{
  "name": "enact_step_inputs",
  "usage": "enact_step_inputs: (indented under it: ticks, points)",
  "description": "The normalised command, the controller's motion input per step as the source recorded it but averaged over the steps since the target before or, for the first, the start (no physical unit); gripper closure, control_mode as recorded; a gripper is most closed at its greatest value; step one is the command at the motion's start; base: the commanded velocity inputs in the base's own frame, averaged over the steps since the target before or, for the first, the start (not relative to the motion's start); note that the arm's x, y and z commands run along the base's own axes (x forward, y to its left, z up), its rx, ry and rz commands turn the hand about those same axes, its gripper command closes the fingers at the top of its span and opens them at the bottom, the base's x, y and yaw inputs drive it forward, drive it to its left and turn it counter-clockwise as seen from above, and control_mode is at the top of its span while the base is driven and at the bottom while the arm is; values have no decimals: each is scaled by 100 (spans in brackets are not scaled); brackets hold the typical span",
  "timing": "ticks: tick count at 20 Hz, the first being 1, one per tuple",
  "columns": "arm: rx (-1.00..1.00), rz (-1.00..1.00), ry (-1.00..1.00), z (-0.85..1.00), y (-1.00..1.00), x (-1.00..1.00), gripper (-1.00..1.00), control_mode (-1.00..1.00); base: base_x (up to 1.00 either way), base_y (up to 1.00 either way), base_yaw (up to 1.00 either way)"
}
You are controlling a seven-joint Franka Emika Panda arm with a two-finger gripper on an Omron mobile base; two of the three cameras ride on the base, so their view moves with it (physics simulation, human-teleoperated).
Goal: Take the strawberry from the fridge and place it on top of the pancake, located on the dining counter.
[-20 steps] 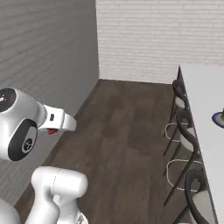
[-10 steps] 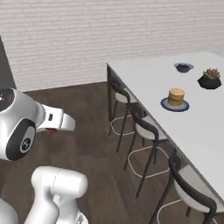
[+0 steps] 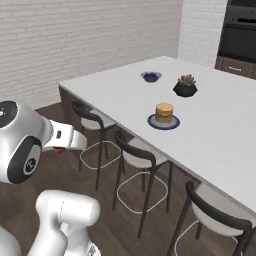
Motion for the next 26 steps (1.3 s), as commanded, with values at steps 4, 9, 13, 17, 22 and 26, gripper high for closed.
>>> enact_step_inputs:
  ticks: [4,9,13,17,22,26]
  points:
    - [0,0,0,0,0,0,100,100,69,71,-38]
    - [0,0,0,0,0,0,100,100,72,65,-38]
    - [0,0,0,0,0,0,100,100,65,22,-60]
    - [0,0,0,0,0,0,100,100,62,1,-71]
    - [0,0,0,0,0,0,100,100,67,27,-60]
    - [0,0,0,0,0,0,100,100,46,55,-19]
